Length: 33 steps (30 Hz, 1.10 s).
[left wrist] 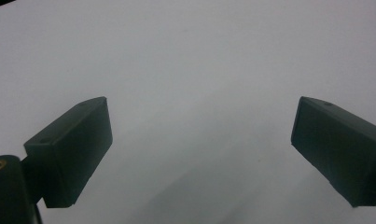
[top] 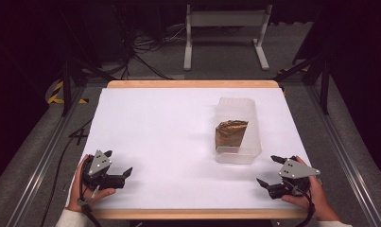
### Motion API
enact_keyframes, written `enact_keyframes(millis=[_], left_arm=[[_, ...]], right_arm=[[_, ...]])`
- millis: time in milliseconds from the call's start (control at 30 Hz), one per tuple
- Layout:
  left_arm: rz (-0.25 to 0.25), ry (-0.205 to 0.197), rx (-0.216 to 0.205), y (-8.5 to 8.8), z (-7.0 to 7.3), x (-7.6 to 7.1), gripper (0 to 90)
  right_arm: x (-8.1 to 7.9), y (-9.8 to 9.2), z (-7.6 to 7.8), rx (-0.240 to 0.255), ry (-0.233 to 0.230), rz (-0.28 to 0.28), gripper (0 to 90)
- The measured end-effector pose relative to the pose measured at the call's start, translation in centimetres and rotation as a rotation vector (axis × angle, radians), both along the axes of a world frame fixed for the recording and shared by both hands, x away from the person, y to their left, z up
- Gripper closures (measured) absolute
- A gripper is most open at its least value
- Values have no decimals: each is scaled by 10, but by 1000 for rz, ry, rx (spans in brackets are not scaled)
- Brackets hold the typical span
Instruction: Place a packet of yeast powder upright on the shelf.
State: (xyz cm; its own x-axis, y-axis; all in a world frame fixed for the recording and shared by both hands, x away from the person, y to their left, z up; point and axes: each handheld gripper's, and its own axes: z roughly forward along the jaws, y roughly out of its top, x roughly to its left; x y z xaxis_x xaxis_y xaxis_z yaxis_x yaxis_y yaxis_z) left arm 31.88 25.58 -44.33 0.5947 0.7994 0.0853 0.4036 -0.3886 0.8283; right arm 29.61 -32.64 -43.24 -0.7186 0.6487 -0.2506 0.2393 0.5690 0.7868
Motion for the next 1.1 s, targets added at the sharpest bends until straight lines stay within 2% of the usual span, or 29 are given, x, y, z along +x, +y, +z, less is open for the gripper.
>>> enact_keyframes(millis=[33,67,167,333,600,767,1100], left_arm=[[10,3,-34,4,0,-3,56],[11,3,-50,6,0,-5,55],[15,1,-66,10,-3,-9,52],[6,19,-51,7,-6,-7,49],[4,19,-49,6,-7,-7,48],[2,12,-98,7,-4,-8,49],[2,16,-89,5,-4,-8,49]], right_arm=[[0,0,0,-1,0,2,90],[0,0,0,-2,-2,3,90],[0,0,0,-2,-4,2,90],[0,0,1,-4,-4,1,90],[0,0,1,-3,-3,1,90],[0,1,1,-3,-3,0,90],[-1,0,2,-3,-10,0,90]])
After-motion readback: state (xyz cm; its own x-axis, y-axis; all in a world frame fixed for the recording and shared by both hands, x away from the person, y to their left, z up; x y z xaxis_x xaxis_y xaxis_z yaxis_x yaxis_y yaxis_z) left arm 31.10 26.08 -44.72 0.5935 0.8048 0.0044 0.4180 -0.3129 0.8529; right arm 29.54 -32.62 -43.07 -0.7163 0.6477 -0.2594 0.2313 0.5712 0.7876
